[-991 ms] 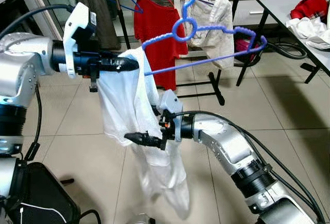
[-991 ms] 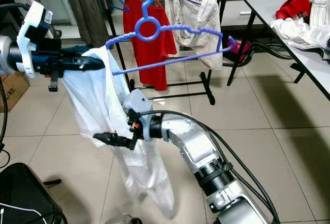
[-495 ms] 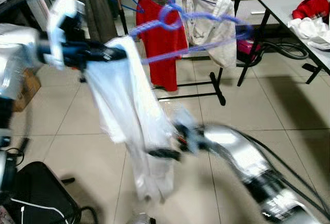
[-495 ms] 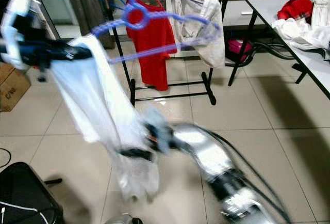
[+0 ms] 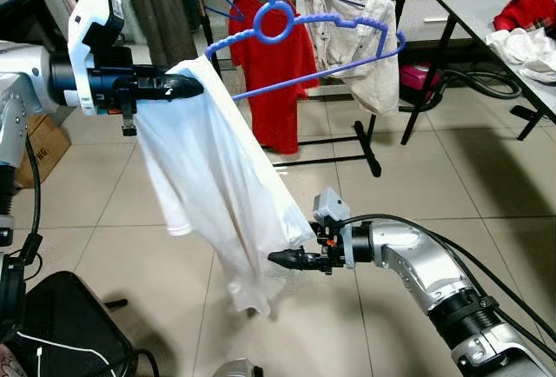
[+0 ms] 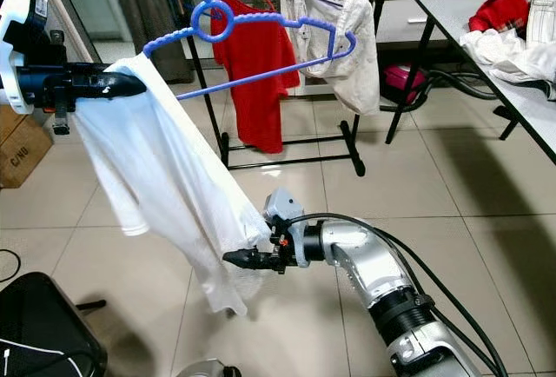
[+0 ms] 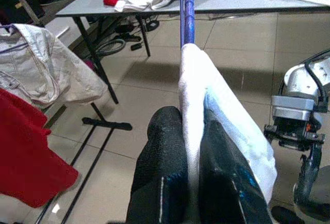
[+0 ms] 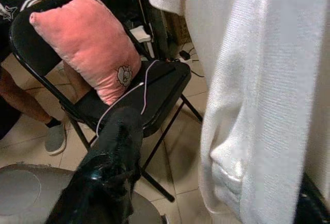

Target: Hang hanger

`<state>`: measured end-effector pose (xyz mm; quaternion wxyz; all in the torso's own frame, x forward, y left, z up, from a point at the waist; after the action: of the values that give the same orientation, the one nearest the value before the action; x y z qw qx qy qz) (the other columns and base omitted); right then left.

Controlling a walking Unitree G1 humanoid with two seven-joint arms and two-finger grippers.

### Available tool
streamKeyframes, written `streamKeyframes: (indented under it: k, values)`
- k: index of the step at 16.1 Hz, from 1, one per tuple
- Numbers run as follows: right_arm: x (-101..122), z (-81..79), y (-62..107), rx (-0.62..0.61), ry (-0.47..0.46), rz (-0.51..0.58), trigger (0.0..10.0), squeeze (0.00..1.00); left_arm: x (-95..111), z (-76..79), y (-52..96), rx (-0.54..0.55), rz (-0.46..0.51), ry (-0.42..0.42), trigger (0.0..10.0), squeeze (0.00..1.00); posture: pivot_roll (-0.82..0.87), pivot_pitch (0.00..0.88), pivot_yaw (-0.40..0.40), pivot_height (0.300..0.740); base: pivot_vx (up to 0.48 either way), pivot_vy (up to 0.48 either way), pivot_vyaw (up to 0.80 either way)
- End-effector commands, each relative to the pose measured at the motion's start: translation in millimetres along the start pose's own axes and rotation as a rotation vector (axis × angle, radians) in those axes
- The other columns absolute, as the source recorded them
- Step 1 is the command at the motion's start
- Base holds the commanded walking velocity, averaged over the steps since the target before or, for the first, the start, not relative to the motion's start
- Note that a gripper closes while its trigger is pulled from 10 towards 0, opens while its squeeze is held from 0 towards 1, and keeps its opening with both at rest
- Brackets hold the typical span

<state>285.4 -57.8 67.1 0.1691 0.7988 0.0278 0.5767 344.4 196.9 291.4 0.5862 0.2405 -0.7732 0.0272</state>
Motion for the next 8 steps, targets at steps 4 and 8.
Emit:
streamKeyframes:
  k: [4,8]
  values:
    - [-1,36.8,37.5,-0.207,-0.002,-0.009,0.0,0.0,-16,13.0,14.3,0.007,-0.041,0.003,0.0,0.0,0.03,0.0,0.135,0.74,0.0,0.0,0.0]
    - [7,73.8,76.3,-0.479,0.002,0.017,0.0,0.0,-31,32.8,12.8,-0.013,-0.053,0.032,0.0,0.0,0.01,0.0,0.127,0.74,0.0,0.0,0.0]
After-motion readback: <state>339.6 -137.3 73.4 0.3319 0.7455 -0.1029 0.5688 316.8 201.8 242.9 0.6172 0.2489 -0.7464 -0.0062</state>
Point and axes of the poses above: a point about 5 cm out from each wrist's last joint towards the gripper, its own y axis pointing back from the gripper into the wrist, its own x axis along the axis of the wrist's last joint, z = x × y, the point moved 4 cm from there along -y, pointing out of the wrist towards the gripper, and after that the axes turned 6 degrees about -y, right-handed, at the moved point
